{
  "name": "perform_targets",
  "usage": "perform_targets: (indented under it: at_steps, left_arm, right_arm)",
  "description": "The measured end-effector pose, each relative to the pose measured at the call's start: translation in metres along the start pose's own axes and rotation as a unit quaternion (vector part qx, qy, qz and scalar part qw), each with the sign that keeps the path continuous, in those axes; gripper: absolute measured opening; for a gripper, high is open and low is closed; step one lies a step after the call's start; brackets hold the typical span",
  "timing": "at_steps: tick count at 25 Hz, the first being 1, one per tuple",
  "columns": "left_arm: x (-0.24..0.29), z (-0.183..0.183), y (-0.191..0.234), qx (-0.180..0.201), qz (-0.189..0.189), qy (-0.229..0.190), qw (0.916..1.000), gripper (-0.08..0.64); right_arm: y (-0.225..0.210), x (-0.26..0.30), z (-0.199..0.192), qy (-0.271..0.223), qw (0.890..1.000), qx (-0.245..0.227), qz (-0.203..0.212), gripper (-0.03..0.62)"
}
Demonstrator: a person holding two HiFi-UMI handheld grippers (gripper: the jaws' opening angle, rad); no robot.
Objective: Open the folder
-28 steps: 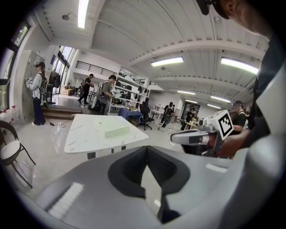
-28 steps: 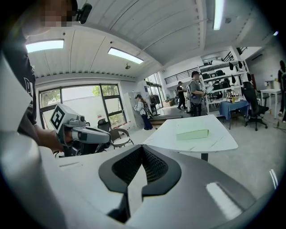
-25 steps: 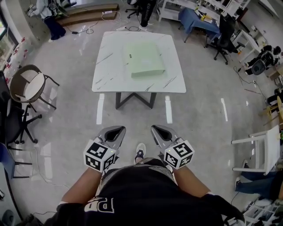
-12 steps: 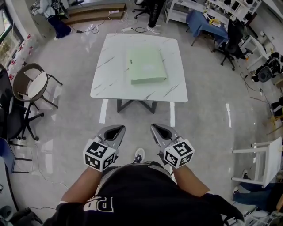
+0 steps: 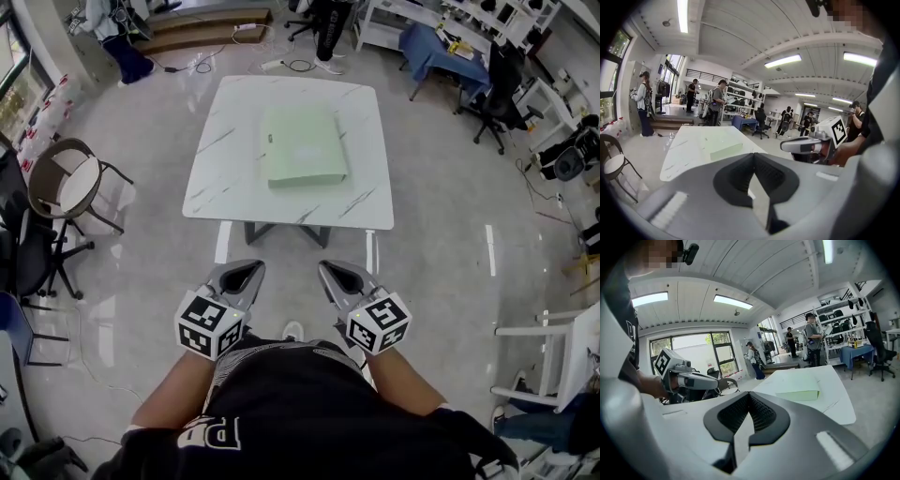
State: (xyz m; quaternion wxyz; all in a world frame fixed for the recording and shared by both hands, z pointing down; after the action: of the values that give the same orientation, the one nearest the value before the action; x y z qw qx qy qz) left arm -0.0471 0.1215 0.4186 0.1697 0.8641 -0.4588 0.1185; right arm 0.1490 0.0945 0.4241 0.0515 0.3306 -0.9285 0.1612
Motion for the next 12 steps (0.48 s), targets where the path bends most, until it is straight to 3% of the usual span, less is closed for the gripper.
perform_targets:
  at_steps: [12]
  left_arm:
    - [0.007, -0.009, 0.005, -0.015, 0.014, 0.015, 0.9997, 0.054]
  right_arm:
    - [-0.013, 0.009, -0.010, 0.013, 1.000, 0.015, 0.010, -0.001]
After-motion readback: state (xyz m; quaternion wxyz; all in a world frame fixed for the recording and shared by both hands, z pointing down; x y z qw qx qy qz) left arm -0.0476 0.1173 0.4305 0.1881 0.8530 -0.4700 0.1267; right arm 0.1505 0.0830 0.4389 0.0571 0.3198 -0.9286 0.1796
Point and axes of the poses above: the fingertips, and each gripper's own axes: x forward along the fingers, y to its left, z out of its top, the point moved 6 cm from there along -x, backward along the fingers, and after that the axes turned 3 degrees about -y, right-handed, at the moved point
